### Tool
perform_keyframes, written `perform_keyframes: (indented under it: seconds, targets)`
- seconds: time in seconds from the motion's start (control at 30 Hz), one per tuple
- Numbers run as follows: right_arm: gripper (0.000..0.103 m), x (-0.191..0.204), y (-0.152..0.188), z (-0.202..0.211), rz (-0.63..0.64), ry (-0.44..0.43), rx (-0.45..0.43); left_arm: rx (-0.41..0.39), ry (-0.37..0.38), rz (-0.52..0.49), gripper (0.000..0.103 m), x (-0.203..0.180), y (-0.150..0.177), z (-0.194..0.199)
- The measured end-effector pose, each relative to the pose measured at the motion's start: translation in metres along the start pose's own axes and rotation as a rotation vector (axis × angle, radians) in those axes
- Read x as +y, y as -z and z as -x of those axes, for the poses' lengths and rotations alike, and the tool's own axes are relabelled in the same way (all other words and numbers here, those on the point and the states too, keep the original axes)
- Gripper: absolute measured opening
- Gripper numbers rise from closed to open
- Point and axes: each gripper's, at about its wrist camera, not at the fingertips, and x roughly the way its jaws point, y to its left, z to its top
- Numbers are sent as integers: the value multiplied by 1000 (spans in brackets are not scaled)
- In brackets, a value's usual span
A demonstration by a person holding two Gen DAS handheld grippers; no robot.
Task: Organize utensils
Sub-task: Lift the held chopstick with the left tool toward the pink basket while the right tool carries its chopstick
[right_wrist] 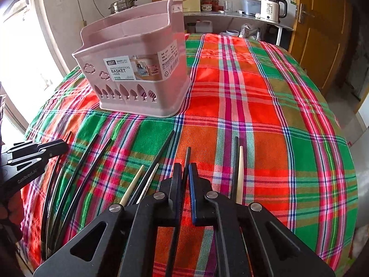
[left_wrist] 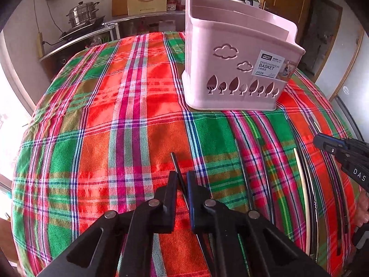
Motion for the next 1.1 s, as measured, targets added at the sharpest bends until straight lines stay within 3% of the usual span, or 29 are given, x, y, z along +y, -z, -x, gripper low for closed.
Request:
perform_keyframes:
  seconds: [0.23, 0.73, 1.1]
  targets:
    - [5, 1, -11, 35, 1, -37, -79, -50, 52, -6, 7, 2, -6, 25]
    - [4, 12, -39, 131, 29, -60, -330, -289, 70, -27, 4, 4, -36, 142]
    - [4, 15, -44, 163, 44, -64, -402, -351, 78, -15, 4, 13, -40, 179]
